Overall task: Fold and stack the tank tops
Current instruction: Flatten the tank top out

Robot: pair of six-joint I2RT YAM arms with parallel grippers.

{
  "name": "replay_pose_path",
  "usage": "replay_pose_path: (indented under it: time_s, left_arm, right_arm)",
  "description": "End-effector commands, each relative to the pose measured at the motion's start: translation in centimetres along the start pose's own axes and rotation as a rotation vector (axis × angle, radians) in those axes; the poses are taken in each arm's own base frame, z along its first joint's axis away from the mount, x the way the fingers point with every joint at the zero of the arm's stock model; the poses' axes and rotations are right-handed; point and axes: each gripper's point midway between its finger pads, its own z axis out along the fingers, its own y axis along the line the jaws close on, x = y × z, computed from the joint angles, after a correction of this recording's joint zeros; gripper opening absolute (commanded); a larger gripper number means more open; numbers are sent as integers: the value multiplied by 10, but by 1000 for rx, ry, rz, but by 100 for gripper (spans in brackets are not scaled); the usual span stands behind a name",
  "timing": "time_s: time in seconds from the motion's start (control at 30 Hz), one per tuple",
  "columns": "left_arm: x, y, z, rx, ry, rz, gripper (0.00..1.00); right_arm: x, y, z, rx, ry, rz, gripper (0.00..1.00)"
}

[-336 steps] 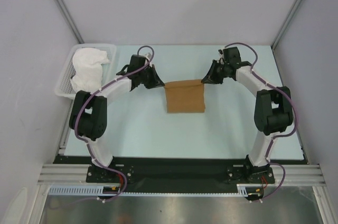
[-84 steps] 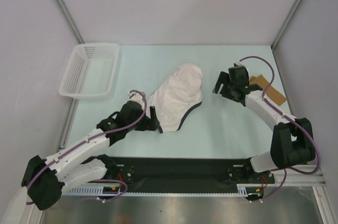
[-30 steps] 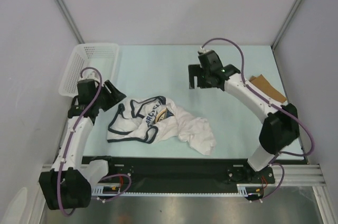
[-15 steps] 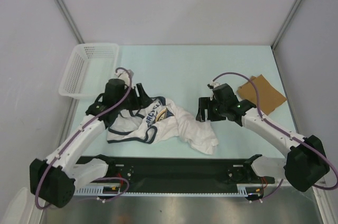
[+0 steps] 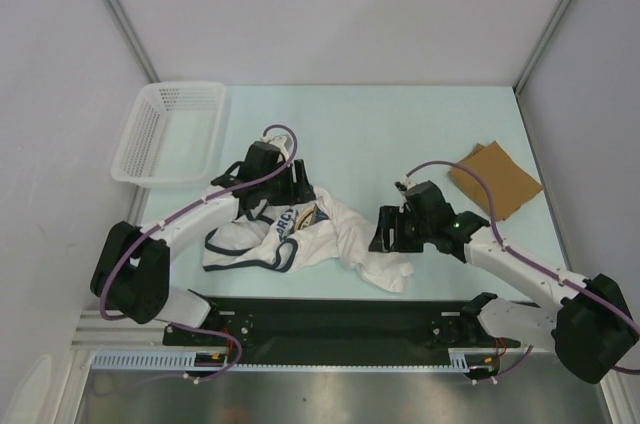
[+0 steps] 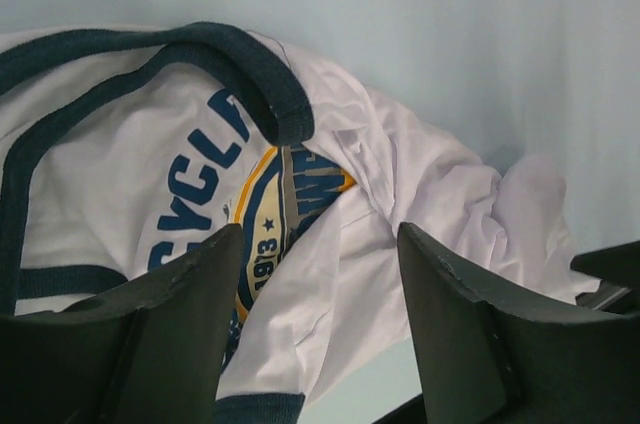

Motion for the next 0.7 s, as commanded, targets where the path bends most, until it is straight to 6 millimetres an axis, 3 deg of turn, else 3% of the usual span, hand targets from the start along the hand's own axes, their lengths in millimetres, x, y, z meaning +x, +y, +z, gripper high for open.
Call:
replay_pose_path:
  time_s: [0.0,0.1,0.23,0.37,0.5,0.53,0.57,0.63,0.67]
  left_arm:
    - [-32,-23,-1,68,-86,29,69]
    - [-34,-29,-2,89,-89,32,69]
    - [-39,-32,-3,99,-100,35,69]
    - [-41,-35,-4,112,-102,41,69]
    - [-41,-35,-5,104,-99,47,69]
    - [-41,-34,-4,103,-99,47,69]
    - [-41,-34,-4,103,-97,47,69]
    - [-39,-33,0,100,-88,47,69]
    - [-38,-32,2,98,-82,47,69]
  right_arm:
    - [18,19,-9,-85,10,47,69]
    - [30,17,-10,-82,20,62,67]
    - [31,17,-6,-91,-1,55,65]
    - [27,6,12,-46,-8,50,64]
    - [24,9,31,-77,0,44,60]
    - [18,14,33,-105,-18,38,54]
    - [19,19,34,-128,-2,30,32]
    - [19,19,31,-123,2,34,16]
    - [15,17,28,-101,-21,35,0]
